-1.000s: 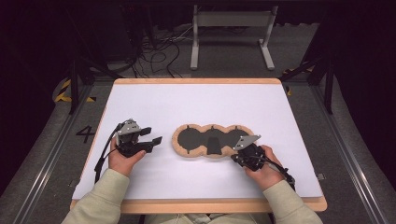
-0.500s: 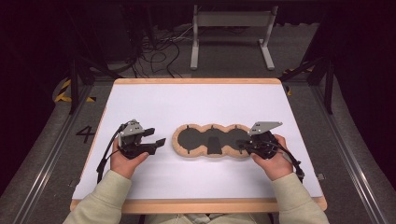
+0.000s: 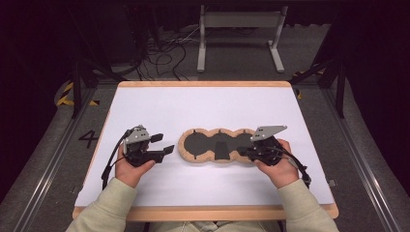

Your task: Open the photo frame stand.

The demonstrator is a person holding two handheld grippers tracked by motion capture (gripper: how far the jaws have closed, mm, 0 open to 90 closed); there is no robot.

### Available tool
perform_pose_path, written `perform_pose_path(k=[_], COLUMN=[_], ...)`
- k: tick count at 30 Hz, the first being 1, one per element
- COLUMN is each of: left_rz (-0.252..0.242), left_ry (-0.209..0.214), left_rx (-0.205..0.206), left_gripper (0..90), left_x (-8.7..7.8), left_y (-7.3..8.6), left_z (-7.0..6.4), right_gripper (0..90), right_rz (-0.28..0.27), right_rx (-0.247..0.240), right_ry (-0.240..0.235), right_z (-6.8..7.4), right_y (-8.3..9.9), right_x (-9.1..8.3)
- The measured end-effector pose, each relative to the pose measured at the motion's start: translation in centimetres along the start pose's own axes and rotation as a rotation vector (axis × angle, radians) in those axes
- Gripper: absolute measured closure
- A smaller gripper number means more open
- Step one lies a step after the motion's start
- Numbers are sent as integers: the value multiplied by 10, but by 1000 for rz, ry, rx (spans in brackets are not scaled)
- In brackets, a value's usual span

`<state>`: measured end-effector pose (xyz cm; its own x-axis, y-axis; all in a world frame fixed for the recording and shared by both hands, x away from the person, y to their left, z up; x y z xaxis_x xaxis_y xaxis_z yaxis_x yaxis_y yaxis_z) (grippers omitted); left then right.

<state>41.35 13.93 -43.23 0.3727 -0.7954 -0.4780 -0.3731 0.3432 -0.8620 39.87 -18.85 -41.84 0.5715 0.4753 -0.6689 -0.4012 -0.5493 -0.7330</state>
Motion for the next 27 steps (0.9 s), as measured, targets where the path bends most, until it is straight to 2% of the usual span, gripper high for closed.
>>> perform_pose_path(k=[9,12,16,22,27], left_rz=[8,7,11,12,18], left_ry=[3,3,1,-1,1], left_rx=[-3,-3,-2,-6,-8], left_gripper=[364,364,364,363,363], left_x=[2,1,2,3,4], left_y=[3,3,4,4,5], left_z=[1,1,2,2,4], right_gripper=[900,900,900,900,900], right_rz=[60,106,160,205,200], right_rx=[-31,-13,0,13,34], right_ry=[-63,-81,-85,-88,-79], right_z=[24,28,28,25,21], right_y=[1,7,17,25,26], right_x=[20,27,35,45,48])
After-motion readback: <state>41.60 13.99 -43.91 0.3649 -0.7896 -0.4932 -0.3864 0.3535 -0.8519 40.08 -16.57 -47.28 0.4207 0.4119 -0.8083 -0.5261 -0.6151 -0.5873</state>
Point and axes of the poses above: each handheld gripper's, and its own axes: x roughly forward along the jaws, y roughly out of its underside, z roughly to its left, the point moved 5 cm from there along x, roughly forward along the jaws, and after that the axes turned 11 degrees about y, right-handed, at the moved point
